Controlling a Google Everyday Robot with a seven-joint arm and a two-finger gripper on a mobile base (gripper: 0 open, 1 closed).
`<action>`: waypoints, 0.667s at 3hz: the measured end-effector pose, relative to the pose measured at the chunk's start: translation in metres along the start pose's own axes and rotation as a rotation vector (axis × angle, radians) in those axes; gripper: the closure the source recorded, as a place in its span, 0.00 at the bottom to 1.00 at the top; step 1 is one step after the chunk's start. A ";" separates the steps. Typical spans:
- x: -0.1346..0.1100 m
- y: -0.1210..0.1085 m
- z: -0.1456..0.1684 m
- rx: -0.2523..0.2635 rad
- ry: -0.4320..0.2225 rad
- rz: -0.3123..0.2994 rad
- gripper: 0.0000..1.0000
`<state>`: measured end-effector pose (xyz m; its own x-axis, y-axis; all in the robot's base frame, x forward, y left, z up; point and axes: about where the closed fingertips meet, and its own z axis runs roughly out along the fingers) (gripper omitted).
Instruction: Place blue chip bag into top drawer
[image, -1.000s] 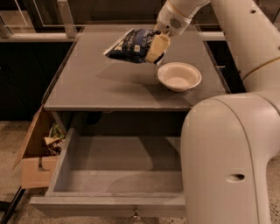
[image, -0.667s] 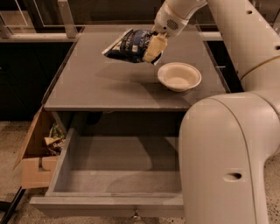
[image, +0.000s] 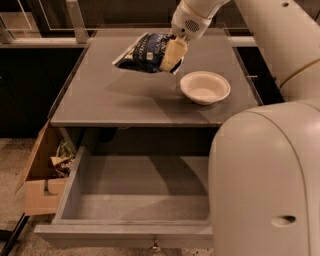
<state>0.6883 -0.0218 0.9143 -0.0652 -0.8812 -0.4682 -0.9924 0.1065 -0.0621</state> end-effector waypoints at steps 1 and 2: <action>-0.002 0.030 -0.030 0.050 0.030 0.033 1.00; 0.002 0.080 -0.063 0.146 0.078 0.105 1.00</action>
Offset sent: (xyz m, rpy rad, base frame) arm -0.1396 -0.0365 0.0387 -0.1654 -0.0453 -0.2439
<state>0.6022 -0.0440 0.9640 -0.1806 -0.8942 -0.4097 -0.9545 0.2599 -0.1465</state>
